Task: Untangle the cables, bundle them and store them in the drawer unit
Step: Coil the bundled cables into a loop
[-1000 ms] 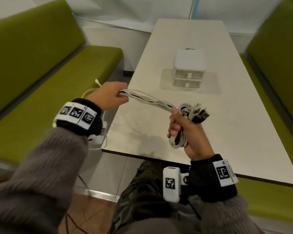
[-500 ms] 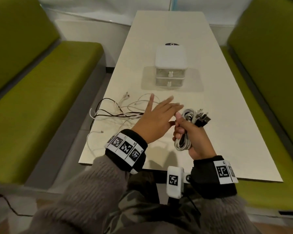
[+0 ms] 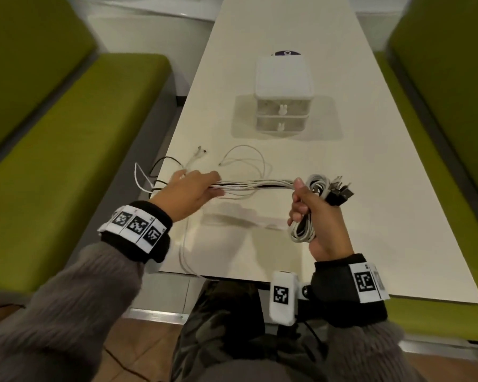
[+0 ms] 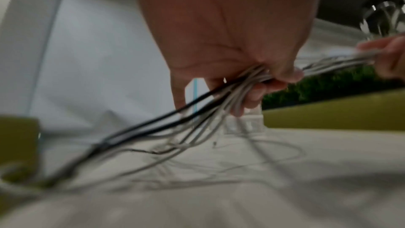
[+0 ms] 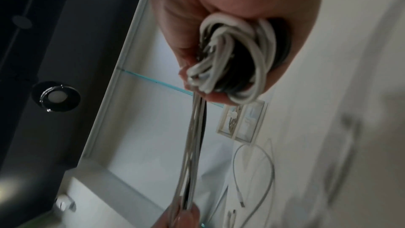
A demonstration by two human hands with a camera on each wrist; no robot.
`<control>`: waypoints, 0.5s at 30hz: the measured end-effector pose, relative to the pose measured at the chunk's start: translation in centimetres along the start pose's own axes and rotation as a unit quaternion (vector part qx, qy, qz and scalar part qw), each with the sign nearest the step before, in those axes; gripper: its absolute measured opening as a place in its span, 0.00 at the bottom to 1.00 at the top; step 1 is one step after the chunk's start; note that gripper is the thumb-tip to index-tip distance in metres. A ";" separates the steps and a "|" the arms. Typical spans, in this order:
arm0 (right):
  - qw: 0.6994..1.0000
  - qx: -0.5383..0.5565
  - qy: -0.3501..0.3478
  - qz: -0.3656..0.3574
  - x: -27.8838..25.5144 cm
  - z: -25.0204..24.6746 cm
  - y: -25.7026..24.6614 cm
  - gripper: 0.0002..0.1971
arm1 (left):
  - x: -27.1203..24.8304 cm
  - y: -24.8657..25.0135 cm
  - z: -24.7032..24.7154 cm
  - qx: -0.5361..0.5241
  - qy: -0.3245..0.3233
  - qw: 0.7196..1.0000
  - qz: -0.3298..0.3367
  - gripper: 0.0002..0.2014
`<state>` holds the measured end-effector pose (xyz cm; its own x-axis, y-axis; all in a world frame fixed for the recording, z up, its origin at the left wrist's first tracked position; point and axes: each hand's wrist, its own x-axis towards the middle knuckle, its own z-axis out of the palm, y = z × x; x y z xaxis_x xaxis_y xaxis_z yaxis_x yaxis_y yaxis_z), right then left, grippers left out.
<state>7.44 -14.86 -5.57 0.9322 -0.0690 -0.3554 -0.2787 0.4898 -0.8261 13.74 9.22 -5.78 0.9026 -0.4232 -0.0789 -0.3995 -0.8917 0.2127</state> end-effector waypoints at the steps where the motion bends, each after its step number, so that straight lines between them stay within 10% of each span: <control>1: 1.000 0.004 0.004 0.002 0.1 -0.2 -0.2 0.16 | -0.2 -1.0 -0.1 0.003 -0.011 1.000 -0.012 0.09; 4: 1.000 0.014 0.004 0.007 0.0 -0.2 -0.3 0.15 | -0.9 -2.1 0.4 -0.009 -0.075 0.995 -0.064 0.06; 9: 1.000 0.023 -0.013 0.016 -0.2 0.3 -0.4 0.15 | -1.2 1.9 -0.8 -0.061 -0.028 0.998 -0.002 0.45; 15: 0.999 0.002 -0.029 0.014 -0.9 0.4 -0.7 0.14 | 0.7 9.6 -0.2 -0.144 0.032 0.986 0.075 0.27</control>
<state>6.87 -14.76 -4.45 0.9358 -0.0046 -0.3525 -0.3045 0.4935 -0.8147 10.59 0.37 -3.59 0.8492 -0.5270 0.0339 -0.4746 -0.7336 0.4865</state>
